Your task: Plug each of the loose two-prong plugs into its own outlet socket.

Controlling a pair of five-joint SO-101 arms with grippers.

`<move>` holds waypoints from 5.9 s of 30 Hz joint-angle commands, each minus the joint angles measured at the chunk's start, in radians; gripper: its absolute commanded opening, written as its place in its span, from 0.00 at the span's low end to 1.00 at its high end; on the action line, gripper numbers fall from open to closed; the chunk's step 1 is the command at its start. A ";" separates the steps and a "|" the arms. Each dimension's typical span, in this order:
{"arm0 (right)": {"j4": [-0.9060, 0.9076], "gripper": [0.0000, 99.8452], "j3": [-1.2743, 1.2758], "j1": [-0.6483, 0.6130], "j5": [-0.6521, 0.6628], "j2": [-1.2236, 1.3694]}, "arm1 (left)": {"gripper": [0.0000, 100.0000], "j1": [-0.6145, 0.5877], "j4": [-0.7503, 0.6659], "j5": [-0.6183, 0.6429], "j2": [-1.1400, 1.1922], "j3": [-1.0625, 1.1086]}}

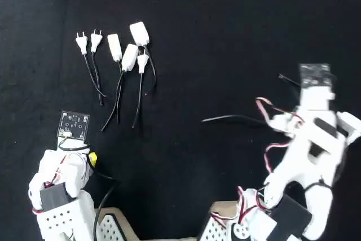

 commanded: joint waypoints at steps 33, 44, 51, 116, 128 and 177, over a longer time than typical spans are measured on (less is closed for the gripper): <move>-0.146 0.42 0.134 0.086 0.038 -0.005 | 0.26 0.007 0.011 -0.005 -0.003 -0.007; 0.215 0.46 0.079 0.109 0.035 -0.093 | 0.26 0.007 0.011 -0.005 -0.003 -0.007; 0.606 0.46 0.068 0.126 0.038 -0.397 | 0.26 0.005 0.011 -0.005 -0.003 -0.007; 0.229 0.01 0.777 -0.934 -0.362 -1.211 | 0.26 0.094 -0.015 0.166 0.008 -0.209; 0.230 0.01 0.777 -0.934 -0.361 -1.202 | 0.26 0.334 -0.227 0.290 0.571 -0.584; 0.264 0.01 0.777 -0.937 -0.278 -1.205 | 0.25 0.476 -0.057 0.325 2.601 -2.394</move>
